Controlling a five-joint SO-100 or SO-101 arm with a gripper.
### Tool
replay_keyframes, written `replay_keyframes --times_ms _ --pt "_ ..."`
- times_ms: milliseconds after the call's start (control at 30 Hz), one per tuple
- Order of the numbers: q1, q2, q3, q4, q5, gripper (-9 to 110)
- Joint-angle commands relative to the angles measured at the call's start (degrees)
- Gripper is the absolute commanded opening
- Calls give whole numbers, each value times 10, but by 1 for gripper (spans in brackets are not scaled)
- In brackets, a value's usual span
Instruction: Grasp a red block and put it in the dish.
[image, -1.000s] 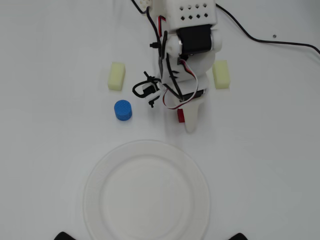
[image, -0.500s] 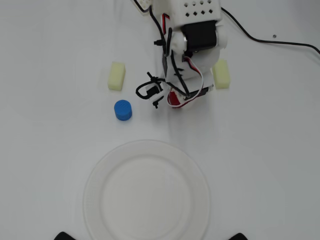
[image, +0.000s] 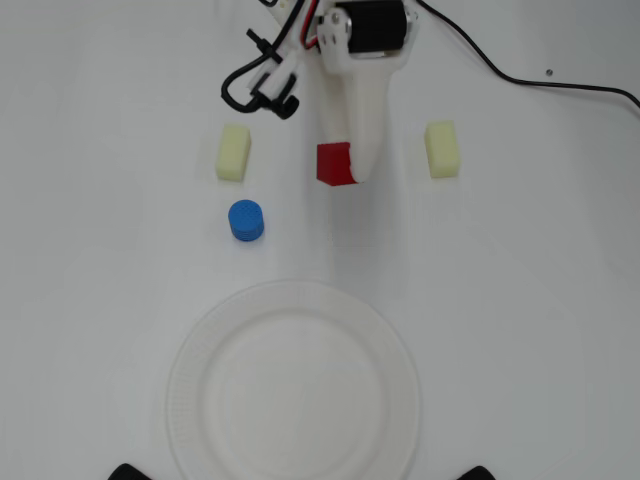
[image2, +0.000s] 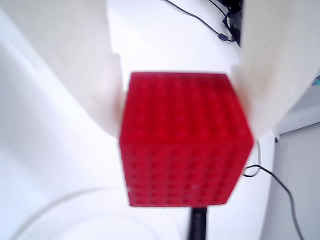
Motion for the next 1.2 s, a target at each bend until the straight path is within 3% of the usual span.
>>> replay_keyframes --times_ms 0,233,600,867,967,1167 --pt "24 32 4 -71 -3 0" --pt "45 -163 -65 -110 22 0" --pt "58 -552 -380 -36 90 0" --pt "63 -649 -419 -15 105 0" --pt "63 -658 -459 46 112 0" --pt "62 -715 -657 266 112 30"
